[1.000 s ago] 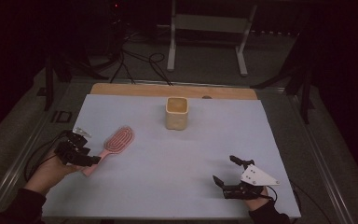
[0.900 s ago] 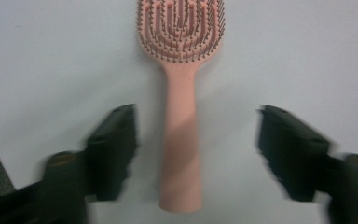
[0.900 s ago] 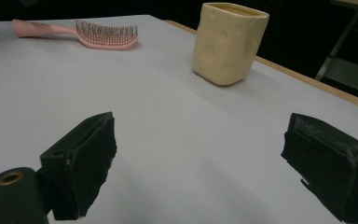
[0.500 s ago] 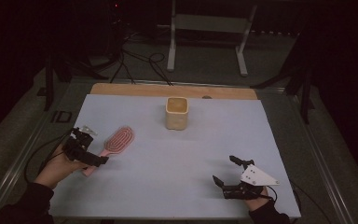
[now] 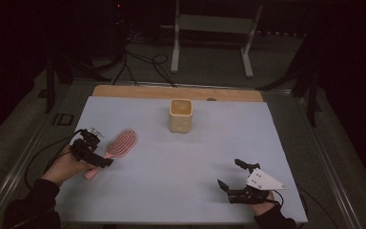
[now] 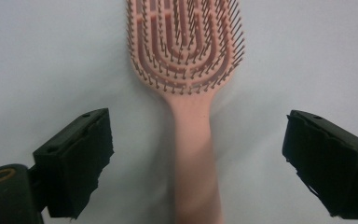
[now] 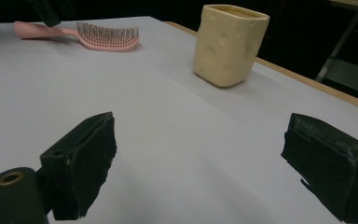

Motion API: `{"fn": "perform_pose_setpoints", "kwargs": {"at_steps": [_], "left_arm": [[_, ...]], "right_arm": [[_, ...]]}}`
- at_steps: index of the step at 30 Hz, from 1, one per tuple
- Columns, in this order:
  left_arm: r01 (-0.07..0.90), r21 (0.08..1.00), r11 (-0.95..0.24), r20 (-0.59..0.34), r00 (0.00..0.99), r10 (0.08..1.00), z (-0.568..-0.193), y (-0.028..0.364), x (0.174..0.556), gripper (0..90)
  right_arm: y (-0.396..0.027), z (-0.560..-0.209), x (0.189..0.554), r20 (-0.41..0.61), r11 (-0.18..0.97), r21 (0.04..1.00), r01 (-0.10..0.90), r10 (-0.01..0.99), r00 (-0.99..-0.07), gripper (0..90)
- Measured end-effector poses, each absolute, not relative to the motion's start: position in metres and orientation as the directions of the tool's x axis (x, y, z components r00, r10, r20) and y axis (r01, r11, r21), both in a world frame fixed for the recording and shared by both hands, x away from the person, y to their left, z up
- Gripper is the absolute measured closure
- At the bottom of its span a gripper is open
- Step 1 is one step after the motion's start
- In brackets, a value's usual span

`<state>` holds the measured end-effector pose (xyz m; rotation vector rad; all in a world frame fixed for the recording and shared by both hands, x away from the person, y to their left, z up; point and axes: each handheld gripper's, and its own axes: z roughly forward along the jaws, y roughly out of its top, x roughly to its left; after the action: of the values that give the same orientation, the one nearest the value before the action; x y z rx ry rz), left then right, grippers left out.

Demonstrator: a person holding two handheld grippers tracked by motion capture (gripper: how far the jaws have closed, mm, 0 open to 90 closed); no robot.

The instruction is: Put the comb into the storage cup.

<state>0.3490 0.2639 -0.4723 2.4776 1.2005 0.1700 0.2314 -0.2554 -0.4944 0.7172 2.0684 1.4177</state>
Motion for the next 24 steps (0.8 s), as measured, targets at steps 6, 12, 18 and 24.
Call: {"fn": "perform_pose_setpoints", "kwargs": {"at_steps": [6,12,18,24], "left_arm": [[0.750,0.343,-0.566,-0.055,0.618,0.784,-0.476,0.264,0.356,20.4],[0.761,0.312,-0.569,-0.059,0.614,0.787,-0.480,0.264,0.361,30.1],[0.757,0.291,-0.585,-0.053,0.623,0.781,-0.483,0.258,0.365,38.6],[0.759,0.266,-0.594,-0.046,0.626,0.779,-0.486,0.254,0.367,47.7]], "right_arm": [[-0.255,-0.495,0.232,-0.123,0.309,0.942,0.131,0.682,-0.721,9.1],[-0.255,-0.494,0.231,-0.125,0.310,0.942,0.129,0.681,-0.721,9.1],[-0.255,-0.495,0.231,-0.123,0.311,0.941,0.132,0.679,-0.723,9.1],[-0.257,-0.494,0.231,-0.127,0.304,0.944,0.126,0.690,-0.713,9.2]]}}
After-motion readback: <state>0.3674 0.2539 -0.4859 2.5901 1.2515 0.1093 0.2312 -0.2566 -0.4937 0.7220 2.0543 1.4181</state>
